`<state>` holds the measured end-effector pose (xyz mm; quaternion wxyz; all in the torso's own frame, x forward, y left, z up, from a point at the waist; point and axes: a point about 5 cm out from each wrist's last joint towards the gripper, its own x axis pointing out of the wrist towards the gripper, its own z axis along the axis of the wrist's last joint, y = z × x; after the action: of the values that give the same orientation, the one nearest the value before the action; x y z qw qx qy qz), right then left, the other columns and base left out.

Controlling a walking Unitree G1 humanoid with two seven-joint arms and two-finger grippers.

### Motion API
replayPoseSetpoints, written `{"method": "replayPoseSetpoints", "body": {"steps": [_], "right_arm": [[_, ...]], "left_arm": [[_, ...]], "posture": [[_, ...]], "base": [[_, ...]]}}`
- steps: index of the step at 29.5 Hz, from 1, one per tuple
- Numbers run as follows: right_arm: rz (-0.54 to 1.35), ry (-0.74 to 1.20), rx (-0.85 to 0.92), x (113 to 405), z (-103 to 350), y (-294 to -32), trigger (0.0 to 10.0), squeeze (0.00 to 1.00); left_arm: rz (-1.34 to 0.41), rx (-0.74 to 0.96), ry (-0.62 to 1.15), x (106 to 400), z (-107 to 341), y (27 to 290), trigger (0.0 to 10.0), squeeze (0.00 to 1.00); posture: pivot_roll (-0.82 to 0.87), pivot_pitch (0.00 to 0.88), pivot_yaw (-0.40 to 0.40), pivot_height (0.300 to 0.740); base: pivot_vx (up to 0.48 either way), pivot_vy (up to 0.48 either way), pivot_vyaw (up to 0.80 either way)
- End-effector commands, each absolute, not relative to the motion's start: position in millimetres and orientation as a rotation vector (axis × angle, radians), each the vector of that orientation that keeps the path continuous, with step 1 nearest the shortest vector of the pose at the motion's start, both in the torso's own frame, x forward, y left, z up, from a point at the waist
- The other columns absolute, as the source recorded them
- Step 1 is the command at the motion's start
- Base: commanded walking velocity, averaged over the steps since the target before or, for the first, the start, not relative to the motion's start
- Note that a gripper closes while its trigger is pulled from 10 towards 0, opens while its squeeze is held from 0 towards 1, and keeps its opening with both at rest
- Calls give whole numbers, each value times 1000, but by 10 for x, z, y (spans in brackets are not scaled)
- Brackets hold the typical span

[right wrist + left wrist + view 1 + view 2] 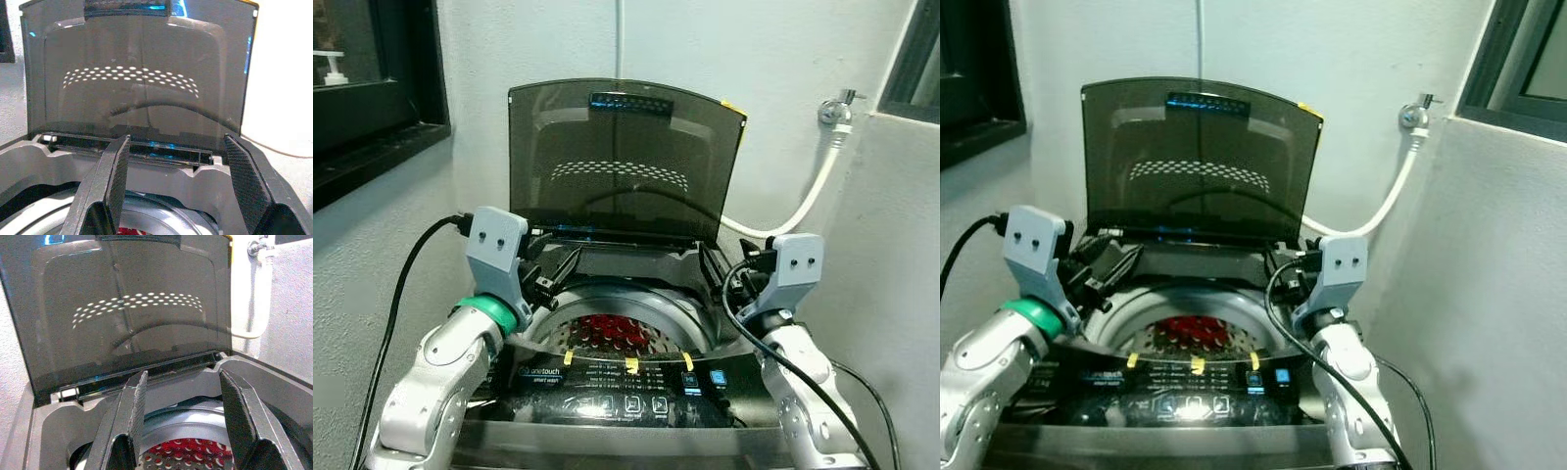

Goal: Clothes washing

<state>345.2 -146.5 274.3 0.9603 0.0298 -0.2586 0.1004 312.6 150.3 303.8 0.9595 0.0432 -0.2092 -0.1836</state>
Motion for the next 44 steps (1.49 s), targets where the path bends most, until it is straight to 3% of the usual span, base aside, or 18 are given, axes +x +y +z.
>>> {"method": "replayPoseSetpoints", "body": {"steps": [1,20,27,35,44], "right_arm": [[191,-525,58,3433,2724,-1480,10000,0],[144,-439,22,3438,2532,-1556,10000,0],[165,-422,49,3437,2445,-1472,10000,0],[191,-415,-26,3411,2369,-1411,10000,0],[120,-465,40,3388,2376,-1483,10000,0]], "left_arm": [[-387,90,-431,3134,3048,1475,10000,0],[-338,101,-387,3148,2994,1527,10000,0],[-354,95,-389,3058,2892,1412,10000,0],[-287,117,-393,3060,2852,1491,10000,0],[-235,131,-387,3032,2740,1519,10000,0]], "posture": [[21,30,17,740],[85,37,22,740],[105,23,17,740],[107,9,2,740],[112,0,-7,740]], "base": [[0,0,0],[0,0,0],[0,0,0],[0,0,0],[0,0,0]]}}
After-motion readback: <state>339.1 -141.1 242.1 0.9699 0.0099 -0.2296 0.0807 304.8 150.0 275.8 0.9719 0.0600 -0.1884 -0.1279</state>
